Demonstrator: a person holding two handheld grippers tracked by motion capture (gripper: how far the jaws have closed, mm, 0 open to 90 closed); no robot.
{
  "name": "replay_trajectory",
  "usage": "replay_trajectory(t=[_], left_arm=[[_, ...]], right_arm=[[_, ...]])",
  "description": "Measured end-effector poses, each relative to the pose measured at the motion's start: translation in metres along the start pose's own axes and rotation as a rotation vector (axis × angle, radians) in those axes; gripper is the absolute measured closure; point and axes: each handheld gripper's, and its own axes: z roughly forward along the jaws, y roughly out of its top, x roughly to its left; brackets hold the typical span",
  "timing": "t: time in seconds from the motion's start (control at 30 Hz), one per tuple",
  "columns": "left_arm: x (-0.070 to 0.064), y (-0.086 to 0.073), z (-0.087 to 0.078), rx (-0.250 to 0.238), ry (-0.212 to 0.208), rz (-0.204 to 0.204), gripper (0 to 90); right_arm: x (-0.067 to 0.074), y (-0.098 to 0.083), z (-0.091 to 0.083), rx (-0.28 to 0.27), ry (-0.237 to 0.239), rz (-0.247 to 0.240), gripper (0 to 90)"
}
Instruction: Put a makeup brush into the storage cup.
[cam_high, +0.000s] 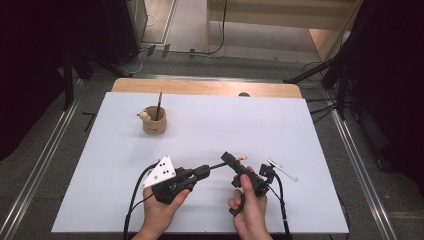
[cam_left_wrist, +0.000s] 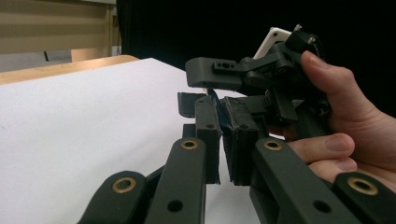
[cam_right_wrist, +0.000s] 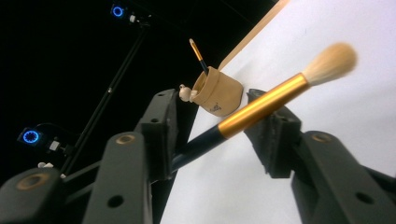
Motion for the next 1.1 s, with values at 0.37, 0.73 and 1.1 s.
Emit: replay_trajectory(t=[0.37, 0.73, 1.1], left_arm=[[0.014, -0.006, 0.004, 0.061, -0.005, -0.049, 53.8], [0.002, 0.003, 0.008, 0.122, 0.04, 0.009, 52.0], [-0.015, 0.006, 0.018, 0.177, 0.063, 0.064, 64.6]], right_arm=[[0.005, 0.019, -0.014, -0.005, 0.171, -0.064, 84.4], [0.05, 0.013, -0.016, 0.016, -0.048, -0.557, 84.5], [0.069, -0.016, -0.001, 0.084, -0.066, -0.746, 84.4]])
